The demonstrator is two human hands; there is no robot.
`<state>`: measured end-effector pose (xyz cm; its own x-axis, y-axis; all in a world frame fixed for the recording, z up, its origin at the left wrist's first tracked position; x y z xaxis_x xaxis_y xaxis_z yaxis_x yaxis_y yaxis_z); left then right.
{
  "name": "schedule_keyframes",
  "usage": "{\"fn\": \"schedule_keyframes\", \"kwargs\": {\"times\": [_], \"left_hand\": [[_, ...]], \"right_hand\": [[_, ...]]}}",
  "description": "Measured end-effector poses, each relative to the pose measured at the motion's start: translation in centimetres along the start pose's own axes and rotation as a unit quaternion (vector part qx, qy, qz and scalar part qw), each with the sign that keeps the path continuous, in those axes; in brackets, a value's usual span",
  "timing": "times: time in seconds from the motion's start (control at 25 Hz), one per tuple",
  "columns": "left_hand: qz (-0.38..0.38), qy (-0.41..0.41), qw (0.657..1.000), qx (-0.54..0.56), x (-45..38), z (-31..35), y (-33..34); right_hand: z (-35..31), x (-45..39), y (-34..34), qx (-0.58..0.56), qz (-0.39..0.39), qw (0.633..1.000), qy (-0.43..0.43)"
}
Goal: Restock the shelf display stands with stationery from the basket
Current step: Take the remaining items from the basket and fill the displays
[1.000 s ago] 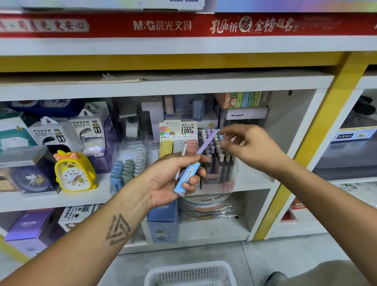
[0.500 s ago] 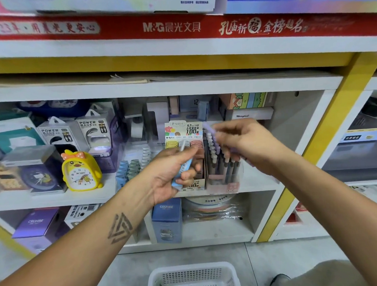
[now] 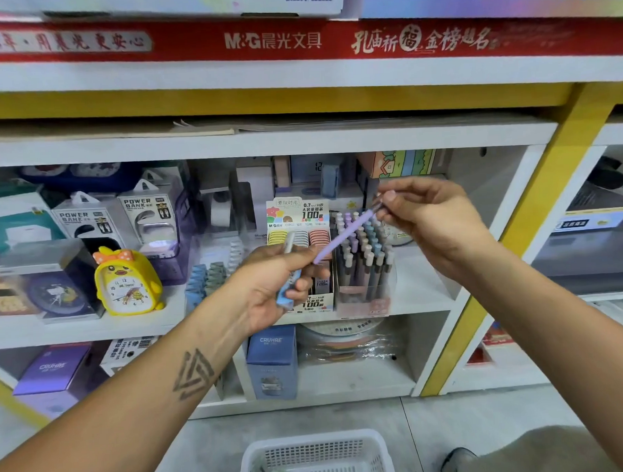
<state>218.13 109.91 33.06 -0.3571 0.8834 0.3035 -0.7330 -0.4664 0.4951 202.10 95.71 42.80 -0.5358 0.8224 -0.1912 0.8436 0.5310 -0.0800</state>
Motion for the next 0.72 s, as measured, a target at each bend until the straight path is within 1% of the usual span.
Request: {"fn": "schedule_keyframes", "kwargs": {"times": [0.04,0.12,0.16,0.28,0.36,0.4,0.48,0.6,0.72], "left_hand": [[-0.009,-0.021,1.000,-0.002,0.0,-0.5,0.4],[-0.018,-0.044,0.999,0.017,0.0,-1.0,0.9],[-0.021,-0.049,0.998,0.029,0.0,-0.9,1.0],[-0.028,-0.040,0.998,0.034,0.2,-0.6,1.1],[-0.038,-0.042,0.998,0.040,0.4,-0.5,1.3],[-0.041,-0.045,0.997,0.041,0.5,-0.5,1.3],[-0.038,-0.046,0.997,0.039,0.6,-0.4,1.1],[-0.036,-0.034,0.999,0.022,0.6,0.0,0.9],[-0.031,-0.020,0.999,-0.001,0.3,0.2,0.6]], "right_hand": [[-1.1,-0.1,-0.8,0.078,0.027,0.996,-0.045],[-3.3,0.1,-1.2,0.247,0.056,0.958,-0.134],[-3.8,0.3,-0.8,0.301,0.051,0.939,-0.161],[-3.3,1.3,1.7,0.424,0.005,0.880,-0.215],[-1.9,1.8,3.4,0.487,-0.030,0.841,-0.234],[-1.1,1.8,4.0,0.505,-0.046,0.829,-0.235],[0.2,1.8,4.3,0.515,-0.067,0.825,-0.223],[0.8,1.9,4.4,0.498,-0.070,0.839,-0.207],[1.3,1.9,4.6,0.492,-0.086,0.844,-0.197]]}}
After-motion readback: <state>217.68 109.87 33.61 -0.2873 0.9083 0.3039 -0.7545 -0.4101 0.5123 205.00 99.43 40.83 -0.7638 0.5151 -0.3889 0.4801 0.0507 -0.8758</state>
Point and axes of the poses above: each hand's wrist, its own x-axis away from the middle knuckle, its own y-axis out of the palm, z = x × y, the point moved 10 cm from there along -x, towards the middle knuckle, and after that the axes turned 9 degrees about x, right-handed, at the moved point
